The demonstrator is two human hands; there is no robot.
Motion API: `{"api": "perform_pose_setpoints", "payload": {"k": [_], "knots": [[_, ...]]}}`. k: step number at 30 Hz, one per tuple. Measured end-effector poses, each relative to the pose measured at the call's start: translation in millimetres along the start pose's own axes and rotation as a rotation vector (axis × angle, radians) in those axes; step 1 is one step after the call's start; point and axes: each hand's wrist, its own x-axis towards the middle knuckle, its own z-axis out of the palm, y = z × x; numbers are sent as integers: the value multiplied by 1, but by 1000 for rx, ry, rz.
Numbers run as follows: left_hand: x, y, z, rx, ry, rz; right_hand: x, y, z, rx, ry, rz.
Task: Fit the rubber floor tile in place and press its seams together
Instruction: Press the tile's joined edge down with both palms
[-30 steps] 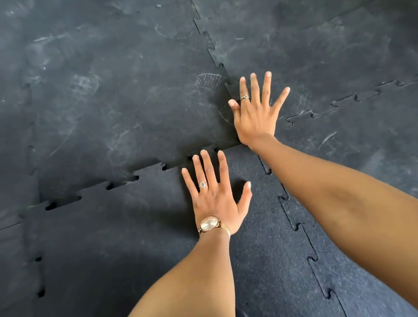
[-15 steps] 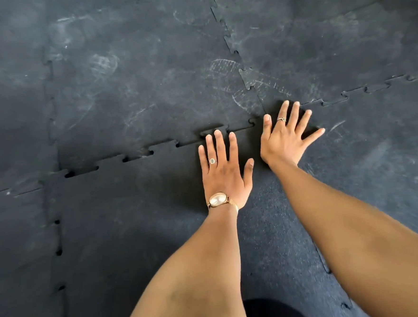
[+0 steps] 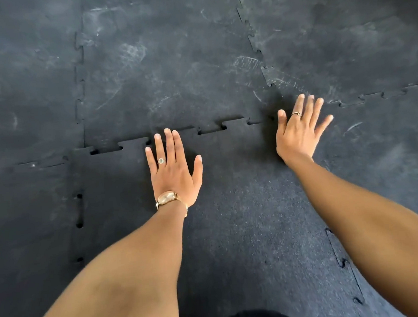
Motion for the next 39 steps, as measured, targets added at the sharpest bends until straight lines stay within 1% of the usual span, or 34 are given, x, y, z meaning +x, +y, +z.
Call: {"api": "perform_pose_setpoints", "payload": {"k": [2,5,7,9,11,12,14,15,16,22,29,31,33,36,38,39], "knots": [[1,-1,0,-6,5,3,-7,-19,-6,37,-7,-202],[0,1,-1,-27,-1,7,-18,-70,-7,150,-122,-469],[1,0,0,-27,7,-2,-12,-112,-11,187,-126,-579],[2,0,0,-35,-9,-12,-2,-144,-16,208,-42,-629],[2,1,0,-36,2,-4,9,-150,-13,174,45,-579],[2,0,1,-33,6,-5,12,-144,-7,118,17,-515],[3,1,4,-29,20,0,18,-129,10,8,-132,-345],[3,1,4,-24,33,2,20,-127,18,-13,-194,-299],[3,1,3,-25,31,0,22,-126,22,-27,-226,-292],[2,4,-2,7,-6,11,21,-129,28,-105,-197,-291],[2,1,0,7,7,14,20,-130,27,-75,-173,-326],[2,2,0,5,0,16,21,-130,26,-66,-189,-317],[2,1,1,9,-10,14,21,-130,22,-33,-202,-320],[3,1,-1,9,-22,7,12,-128,9,81,-187,-388],[2,1,-1,-7,-12,12,5,-136,-1,229,-102,-434],[3,1,0,-18,-4,14,1,-143,-7,300,-9,-446]]}}
